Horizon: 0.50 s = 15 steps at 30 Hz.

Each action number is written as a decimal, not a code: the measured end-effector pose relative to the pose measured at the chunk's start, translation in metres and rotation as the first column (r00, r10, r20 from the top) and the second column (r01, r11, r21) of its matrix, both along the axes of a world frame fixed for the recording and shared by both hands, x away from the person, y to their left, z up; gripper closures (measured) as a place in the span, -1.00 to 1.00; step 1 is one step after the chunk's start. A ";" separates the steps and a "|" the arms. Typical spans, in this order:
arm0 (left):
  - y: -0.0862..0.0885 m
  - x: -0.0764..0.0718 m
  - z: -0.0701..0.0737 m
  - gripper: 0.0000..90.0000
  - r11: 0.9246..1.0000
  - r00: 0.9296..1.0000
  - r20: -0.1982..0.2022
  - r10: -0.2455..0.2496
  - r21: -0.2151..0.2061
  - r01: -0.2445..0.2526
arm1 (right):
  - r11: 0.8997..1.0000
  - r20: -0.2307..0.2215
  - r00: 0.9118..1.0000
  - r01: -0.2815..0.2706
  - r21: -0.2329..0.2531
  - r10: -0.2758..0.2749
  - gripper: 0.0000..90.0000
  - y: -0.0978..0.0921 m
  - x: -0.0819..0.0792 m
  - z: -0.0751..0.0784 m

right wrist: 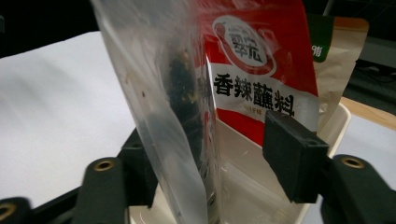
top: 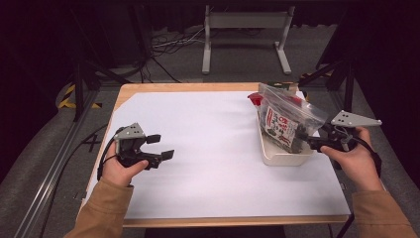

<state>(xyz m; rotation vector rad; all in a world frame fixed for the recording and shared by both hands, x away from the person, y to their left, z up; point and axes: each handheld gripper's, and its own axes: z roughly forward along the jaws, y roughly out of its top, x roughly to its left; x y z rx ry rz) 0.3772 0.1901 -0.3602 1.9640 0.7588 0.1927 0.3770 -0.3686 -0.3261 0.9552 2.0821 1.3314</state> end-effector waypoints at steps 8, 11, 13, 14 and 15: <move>0.010 -0.011 0.001 -0.59 1.000 1.000 0.027 0.003 0.005 -0.003 | 1.000 0.023 1.000 0.006 -0.004 -0.006 -0.36 -0.005 -0.021 0.002; 0.015 -0.017 0.001 -0.59 1.000 0.999 0.040 0.003 0.001 -0.004 | 1.000 0.030 1.000 0.008 -0.011 -0.007 -0.38 -0.007 -0.030 0.003; 0.018 -0.022 0.001 -0.60 1.000 0.999 0.051 0.002 0.000 -0.002 | 1.000 0.031 0.999 0.005 -0.018 -0.005 -0.39 -0.008 -0.036 0.003; 0.018 -0.022 0.001 -0.60 1.000 0.999 0.051 0.002 0.000 -0.002 | 1.000 0.031 0.999 0.005 -0.018 -0.005 -0.39 -0.008 -0.036 0.003; 0.020 -0.023 0.001 -0.60 1.000 0.998 0.059 -0.001 0.000 0.001 | 1.000 0.033 0.999 0.004 -0.028 -0.003 -0.38 -0.008 -0.038 0.003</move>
